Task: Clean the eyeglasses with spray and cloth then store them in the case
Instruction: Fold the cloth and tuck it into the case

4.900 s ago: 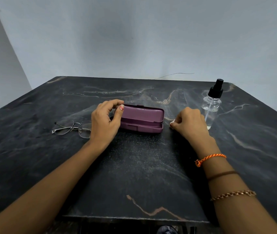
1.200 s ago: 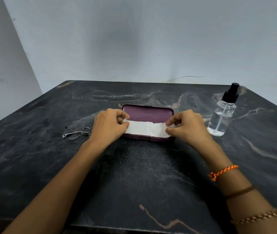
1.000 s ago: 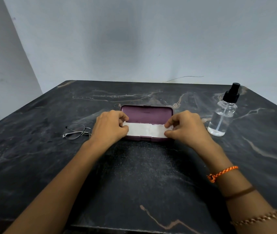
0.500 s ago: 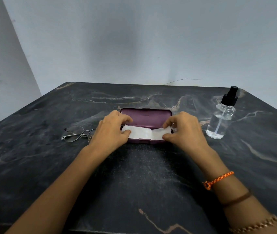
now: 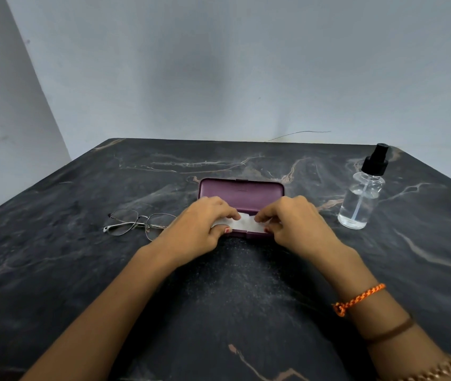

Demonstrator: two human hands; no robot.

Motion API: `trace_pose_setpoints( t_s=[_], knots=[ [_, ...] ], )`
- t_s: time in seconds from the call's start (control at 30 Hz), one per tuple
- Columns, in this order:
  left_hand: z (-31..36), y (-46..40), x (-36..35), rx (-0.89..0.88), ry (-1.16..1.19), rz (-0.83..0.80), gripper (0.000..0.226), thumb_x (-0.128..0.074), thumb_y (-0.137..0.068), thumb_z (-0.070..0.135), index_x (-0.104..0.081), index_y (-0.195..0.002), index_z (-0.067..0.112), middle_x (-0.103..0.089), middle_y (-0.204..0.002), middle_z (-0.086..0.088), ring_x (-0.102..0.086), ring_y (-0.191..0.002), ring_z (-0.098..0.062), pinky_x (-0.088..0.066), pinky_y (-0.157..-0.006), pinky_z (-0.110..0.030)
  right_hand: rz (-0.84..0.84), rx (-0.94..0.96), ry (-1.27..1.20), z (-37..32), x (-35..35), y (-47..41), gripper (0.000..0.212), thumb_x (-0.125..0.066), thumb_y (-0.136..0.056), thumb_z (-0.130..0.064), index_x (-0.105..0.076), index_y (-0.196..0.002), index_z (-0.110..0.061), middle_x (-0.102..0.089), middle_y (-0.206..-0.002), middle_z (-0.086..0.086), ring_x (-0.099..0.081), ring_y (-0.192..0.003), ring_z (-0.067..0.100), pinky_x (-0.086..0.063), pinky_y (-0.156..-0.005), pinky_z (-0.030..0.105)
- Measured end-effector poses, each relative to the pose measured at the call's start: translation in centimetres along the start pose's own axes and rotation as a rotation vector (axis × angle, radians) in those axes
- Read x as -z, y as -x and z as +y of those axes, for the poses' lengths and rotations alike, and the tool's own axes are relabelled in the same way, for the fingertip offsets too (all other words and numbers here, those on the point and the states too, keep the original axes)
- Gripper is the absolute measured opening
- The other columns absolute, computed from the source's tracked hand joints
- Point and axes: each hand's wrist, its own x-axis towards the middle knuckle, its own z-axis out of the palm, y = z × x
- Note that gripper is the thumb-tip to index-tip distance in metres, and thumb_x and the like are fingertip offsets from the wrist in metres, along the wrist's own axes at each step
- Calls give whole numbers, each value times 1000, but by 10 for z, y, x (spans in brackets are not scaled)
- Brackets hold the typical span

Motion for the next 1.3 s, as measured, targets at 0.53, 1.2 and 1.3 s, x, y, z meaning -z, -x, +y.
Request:
trace_pose_setpoints(
  t_s=[0.53, 1.2, 1.3],
  knots=[
    [0, 2, 2, 26, -216, -142, 28, -43, -94, 26, -58, -117, 22, -60, -119, 5, -52, -109, -14, -26, -101, -30, -207, 29, 65, 11, 6, -2, 30, -42, -90, -13, -64, -107, -21, -63, -120, 5, -55, -109, 30, -44, -93, 42],
    [6, 4, 2, 93, -184, 24, 14, -63, -82, 33, -71, -93, 29, -73, -93, 8, -62, -89, -15, -44, -71, -26, -215, 50, -25, 26, 22, -2, 16, -65, -80, -35, -73, -88, -23, -73, -91, -1, -61, -83, 14, -50, -77, 33],
    [6, 5, 3, 83, -175, 29, 14, -63, -82, 33, -71, -93, 29, -73, -92, 7, -62, -89, -15, -49, -73, -30, -197, 59, -61, 27, 21, -2, 15, -66, -79, -35, -73, -87, -23, -72, -87, -2, -60, -80, 12, -50, -75, 32]
  ],
)
